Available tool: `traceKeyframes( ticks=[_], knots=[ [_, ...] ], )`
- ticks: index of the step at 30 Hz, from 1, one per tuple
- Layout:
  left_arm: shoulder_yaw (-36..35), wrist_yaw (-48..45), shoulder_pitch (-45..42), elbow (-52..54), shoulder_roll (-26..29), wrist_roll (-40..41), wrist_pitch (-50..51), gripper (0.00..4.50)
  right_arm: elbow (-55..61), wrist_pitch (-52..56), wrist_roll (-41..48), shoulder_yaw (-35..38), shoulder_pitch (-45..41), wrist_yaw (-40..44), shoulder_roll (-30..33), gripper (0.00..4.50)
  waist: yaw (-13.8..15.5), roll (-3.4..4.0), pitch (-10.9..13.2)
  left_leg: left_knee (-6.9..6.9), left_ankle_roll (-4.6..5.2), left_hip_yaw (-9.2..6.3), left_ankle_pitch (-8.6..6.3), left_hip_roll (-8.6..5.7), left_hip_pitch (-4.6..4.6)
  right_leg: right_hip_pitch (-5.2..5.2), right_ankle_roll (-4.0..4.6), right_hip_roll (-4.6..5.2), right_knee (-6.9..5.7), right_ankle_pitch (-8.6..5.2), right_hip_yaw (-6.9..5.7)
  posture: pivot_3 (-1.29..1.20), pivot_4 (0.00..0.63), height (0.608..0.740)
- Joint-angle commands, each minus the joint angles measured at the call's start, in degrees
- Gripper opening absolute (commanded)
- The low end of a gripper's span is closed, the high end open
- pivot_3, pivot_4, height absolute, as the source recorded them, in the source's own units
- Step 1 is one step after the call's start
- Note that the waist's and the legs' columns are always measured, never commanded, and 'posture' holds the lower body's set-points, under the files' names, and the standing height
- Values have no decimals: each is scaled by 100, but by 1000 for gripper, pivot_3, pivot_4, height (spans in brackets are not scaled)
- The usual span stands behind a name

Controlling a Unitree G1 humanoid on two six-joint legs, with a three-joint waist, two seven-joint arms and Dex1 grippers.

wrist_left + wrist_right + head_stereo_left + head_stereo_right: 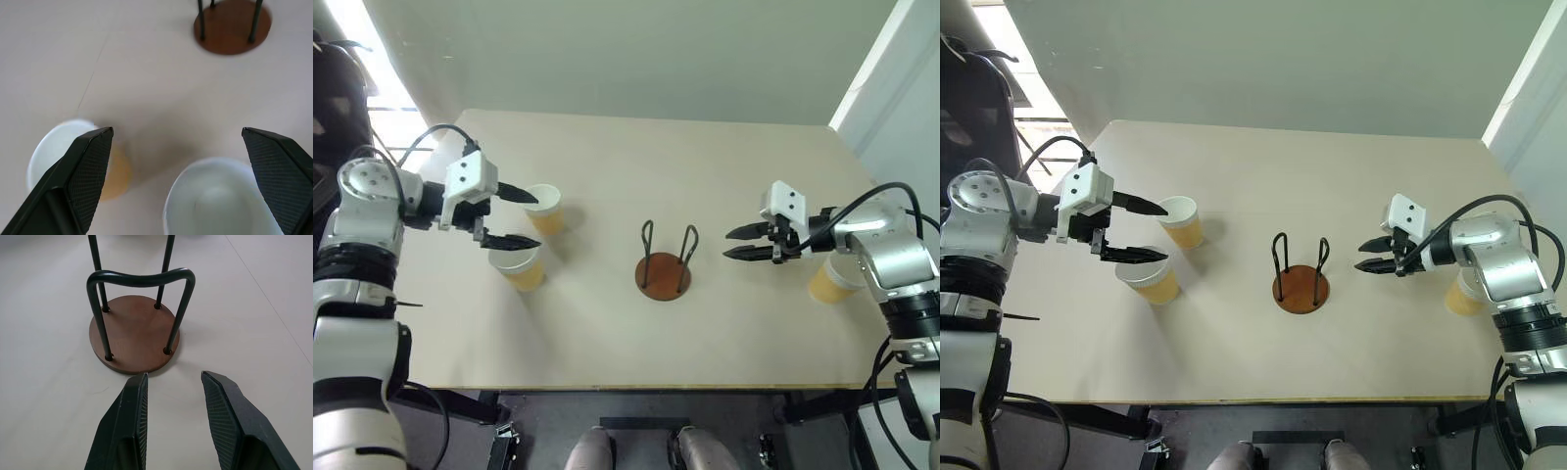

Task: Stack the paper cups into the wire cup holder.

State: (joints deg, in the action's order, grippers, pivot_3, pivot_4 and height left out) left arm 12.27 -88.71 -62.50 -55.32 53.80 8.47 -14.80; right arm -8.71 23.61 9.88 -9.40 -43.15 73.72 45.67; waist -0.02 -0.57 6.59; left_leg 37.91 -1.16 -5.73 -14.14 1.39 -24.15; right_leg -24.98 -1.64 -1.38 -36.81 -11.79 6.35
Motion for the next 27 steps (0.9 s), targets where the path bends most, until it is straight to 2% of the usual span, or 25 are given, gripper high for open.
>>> traceKeyframes(
  ticks=[1, 10, 18, 27],
  knots=[
    [-54, 163, -359, -382, -22, -448, -353, 4500, 86, -82, 33, 100, -83, 8, 42, 1692, 0, 0, 0, 0, 0, 0, 0, 0, -1, -1, 0, 0, 1, 0, 0, 0, 150, 740],
    [-56, 1089, -1160, -1047, -369, -1326, -1065, 4500, 180, -32, 47, 114, 12, 41, 116, 1692, -2, 0, 0, 3, 3, -1, -2, 0, -19, -18, -6, 1, 2, 3, 0, 0, 150, 740],
    [214, 1214, -1323, -1401, -327, -2050, -1339, 4500, 204, -3, 59, 116, 24, 90, 166, 1692, -26, 0, 0, -1, 4, -1, -1, 0, -22, -29, -9, 0, 1, 2, 1, 0, 150, 740],
    [140, 1179, -1277, -1469, -304, -2233, -1340, 4500, 153, -125, 17, 85, -200, 38, 45, 1692, -21, 0, 0, 4, 6, -1, 0, 0, -27, -30, -13, 0, 0, 3, 0, 0, 150, 740]
  ],
)
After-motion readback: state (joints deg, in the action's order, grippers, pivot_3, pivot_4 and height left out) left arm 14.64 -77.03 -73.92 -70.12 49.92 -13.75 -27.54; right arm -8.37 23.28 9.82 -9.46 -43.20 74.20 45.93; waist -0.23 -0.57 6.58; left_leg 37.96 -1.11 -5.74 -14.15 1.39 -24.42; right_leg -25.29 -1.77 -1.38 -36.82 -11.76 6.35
